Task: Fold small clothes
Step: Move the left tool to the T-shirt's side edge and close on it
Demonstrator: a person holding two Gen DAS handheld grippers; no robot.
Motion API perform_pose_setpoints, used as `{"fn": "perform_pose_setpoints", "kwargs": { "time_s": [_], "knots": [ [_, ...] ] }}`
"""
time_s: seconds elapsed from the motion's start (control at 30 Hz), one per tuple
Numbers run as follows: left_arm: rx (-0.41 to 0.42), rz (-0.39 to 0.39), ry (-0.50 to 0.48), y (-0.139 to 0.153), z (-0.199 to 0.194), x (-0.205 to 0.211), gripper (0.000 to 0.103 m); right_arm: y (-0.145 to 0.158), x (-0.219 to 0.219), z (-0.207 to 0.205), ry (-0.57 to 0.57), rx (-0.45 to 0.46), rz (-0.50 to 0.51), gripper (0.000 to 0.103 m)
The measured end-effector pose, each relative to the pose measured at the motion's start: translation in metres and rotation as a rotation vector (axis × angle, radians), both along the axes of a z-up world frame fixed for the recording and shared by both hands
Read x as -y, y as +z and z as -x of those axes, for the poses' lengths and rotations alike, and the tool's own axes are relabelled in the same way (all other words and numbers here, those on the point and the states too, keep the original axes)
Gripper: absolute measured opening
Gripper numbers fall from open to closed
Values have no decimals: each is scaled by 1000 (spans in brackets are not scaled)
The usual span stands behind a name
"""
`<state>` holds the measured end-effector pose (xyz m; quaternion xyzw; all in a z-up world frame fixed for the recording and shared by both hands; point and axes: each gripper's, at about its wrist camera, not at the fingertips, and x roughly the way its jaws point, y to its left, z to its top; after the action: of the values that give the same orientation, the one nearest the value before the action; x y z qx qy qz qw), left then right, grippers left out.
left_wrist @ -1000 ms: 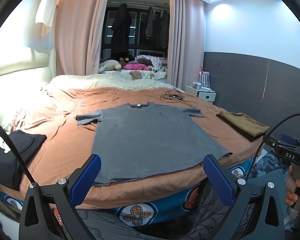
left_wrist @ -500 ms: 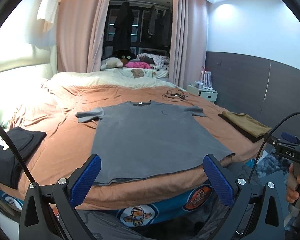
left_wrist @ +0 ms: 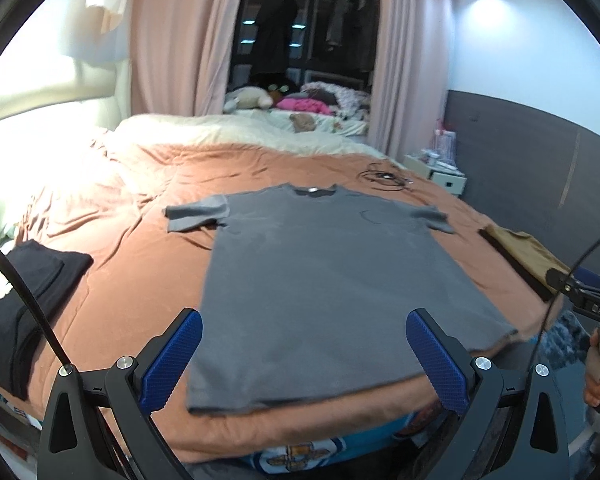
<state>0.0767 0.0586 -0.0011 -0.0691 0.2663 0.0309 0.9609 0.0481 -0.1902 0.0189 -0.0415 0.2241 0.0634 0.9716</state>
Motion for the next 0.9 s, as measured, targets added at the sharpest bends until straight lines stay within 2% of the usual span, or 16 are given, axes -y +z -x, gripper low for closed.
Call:
{"fn": "perform_pose_setpoints", "kwargs": {
  "time_s": [0.13,0.23,0.37,0.53,0.6,0.83,0.9],
  "knots": [
    [-47,10,52,-7,-40,-28,99,5,-11,-45,68,-34,16,103],
    [-74,12,101,-10,-65,-48,99,10,-12,-74,71,-22,5,103],
    [-117,29,152,-13,-94,-76,92,8,-14,-111,92,-51,7,103],
    [-140,23,212,-13,-122,-102,90,8,-19,-154,154,-91,2,103],
    [-149,27,236,-13,-133,-111,84,10,-22,-173,170,-102,8,103],
    [-179,53,292,-14,-177,-147,76,15,-31,-229,246,-142,14,103],
    [-192,61,300,-17,-191,-158,71,17,-36,-241,269,-146,16,103]
  ]
}}
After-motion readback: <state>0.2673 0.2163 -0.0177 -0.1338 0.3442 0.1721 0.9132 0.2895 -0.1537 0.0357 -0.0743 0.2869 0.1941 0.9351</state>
